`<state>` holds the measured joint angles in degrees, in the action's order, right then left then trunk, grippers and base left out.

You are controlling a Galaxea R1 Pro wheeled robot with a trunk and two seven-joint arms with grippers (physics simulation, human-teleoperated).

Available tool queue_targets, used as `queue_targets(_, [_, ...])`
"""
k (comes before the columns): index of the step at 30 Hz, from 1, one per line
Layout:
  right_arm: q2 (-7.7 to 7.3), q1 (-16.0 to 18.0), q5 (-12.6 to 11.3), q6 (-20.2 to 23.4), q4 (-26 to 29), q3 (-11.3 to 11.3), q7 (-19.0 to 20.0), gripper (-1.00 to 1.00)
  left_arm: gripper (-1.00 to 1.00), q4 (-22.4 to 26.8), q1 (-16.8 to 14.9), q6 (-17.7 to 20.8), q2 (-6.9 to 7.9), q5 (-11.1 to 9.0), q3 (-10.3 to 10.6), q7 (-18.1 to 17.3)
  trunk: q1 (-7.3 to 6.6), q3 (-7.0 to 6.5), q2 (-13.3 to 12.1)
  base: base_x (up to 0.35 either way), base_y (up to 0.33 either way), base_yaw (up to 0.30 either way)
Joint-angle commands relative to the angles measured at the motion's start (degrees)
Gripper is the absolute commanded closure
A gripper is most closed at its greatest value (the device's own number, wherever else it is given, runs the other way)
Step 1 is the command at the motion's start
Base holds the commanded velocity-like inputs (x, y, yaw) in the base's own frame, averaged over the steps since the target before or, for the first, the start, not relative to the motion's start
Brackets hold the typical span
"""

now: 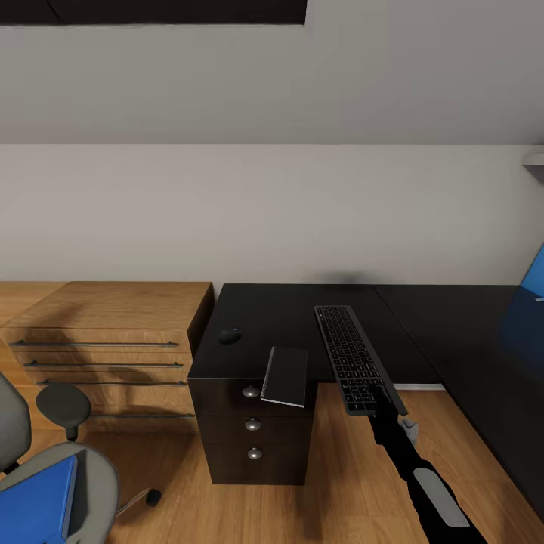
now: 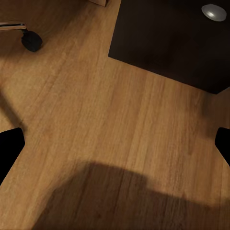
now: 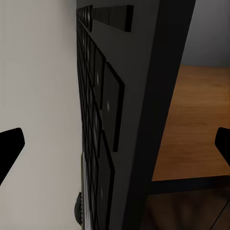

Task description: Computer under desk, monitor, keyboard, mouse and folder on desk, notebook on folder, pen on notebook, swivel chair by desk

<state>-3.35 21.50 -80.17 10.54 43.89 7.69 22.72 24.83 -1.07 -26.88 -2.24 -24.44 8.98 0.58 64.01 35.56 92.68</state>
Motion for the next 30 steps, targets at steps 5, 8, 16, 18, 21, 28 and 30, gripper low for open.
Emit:
queue_targets(5, [0.01, 0.0, -0.6, 0.6, 0.0, 0.1, 0.0, -1.00, -1.00, 0.0, 0.0, -0.3, 0.05, -0.6, 0.4, 0.1, -0.01, 0.05, 0.0, 0.000, 0.000, 0.000])
queue_targets(8, [0.01, 0.0, -0.5, 0.6, 0.0, 0.1, 0.0, -1.00, -1.00, 0.0, 0.0, -0.3, 0.05, -0.6, 0.4, 0.1, -0.01, 0.05, 0.0, 0.000, 0.000, 0.000])
queue_targets(16, [0.01, 0.0, -0.3, 0.6, 0.0, 0.1, -0.1, 1.00, -1.00, 0.0, 0.0, -0.3, 0.05, -0.6, 0.3, 0.1, -0.01, 0.05, 0.0, 0.000, 0.000, 0.000])
queue_targets(18, [0.01, 0.0, -0.3, 0.6, 0.0, 0.1, -0.1, 1.00, -1.00, 0.0, -0.1, -0.3, 0.05, -0.6, 0.3, 0.1, -0.01, 0.05, 0.0, 0.000, 0.000, 0.000])
queue_targets(21, [0.01, 0.0, -0.3, 0.6, 0.0, 0.1, -0.1, 1.00, -1.00, 0.0, 0.0, -0.3, 0.05, -0.6, 0.3, 0.1, -0.01, 0.05, 0.0, 0.000, 0.000, 0.000])
queue_targets(28, [0.01, 0.0, -0.3, 0.6, 0.0, 0.1, -0.1, 1.00, -1.00, 0.0, 0.0, -0.3, 0.05, -0.6, 0.3, 0.1, -0.01, 0.05, 0.0, 0.000, 0.000, 0.000])
queue_targets(30, [0.01, 0.0, -0.3, 0.6, 0.0, 0.1, -0.1, 1.00, -1.00, 0.0, 0.0, -0.3, 0.05, -0.6, 0.4, 0.1, -0.01, 0.05, 0.0, 0.000, 0.000, 0.000])
